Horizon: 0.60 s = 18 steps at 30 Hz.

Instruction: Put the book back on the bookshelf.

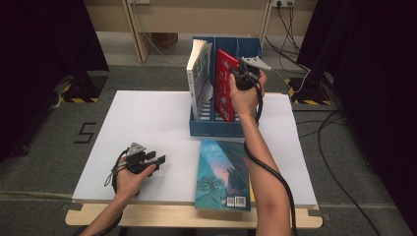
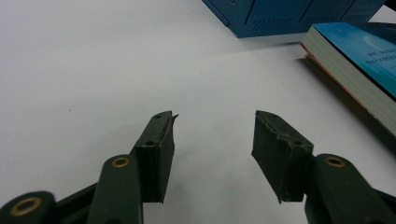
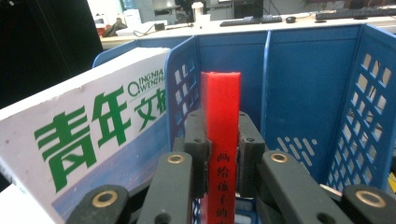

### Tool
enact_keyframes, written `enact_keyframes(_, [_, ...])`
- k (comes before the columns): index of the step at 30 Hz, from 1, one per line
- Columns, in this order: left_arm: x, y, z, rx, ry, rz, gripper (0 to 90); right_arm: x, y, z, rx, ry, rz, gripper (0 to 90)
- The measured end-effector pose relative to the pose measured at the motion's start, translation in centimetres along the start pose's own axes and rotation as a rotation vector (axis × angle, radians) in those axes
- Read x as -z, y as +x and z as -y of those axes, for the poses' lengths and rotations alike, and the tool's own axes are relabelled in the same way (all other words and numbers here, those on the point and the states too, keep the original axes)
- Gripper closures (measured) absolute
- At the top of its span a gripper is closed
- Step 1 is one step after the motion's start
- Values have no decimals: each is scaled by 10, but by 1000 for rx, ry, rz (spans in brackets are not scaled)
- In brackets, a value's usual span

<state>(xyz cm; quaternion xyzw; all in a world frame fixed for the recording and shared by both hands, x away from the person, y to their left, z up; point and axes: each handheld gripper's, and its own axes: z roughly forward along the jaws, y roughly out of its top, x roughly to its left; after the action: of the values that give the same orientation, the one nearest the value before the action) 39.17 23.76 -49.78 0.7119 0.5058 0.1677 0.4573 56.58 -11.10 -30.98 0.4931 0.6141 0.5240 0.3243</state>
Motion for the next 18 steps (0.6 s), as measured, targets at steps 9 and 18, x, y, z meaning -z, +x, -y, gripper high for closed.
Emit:
enact_keyframes(9, [0, -1, -1, -3, 2, 2, 476, 14, -5, 4, 5, 41, -5, 788])
enact_keyframes(18, [0, -2, -1, -6, 3, 4, 476, 26, -4, 9, 18, 75, -6, 782])
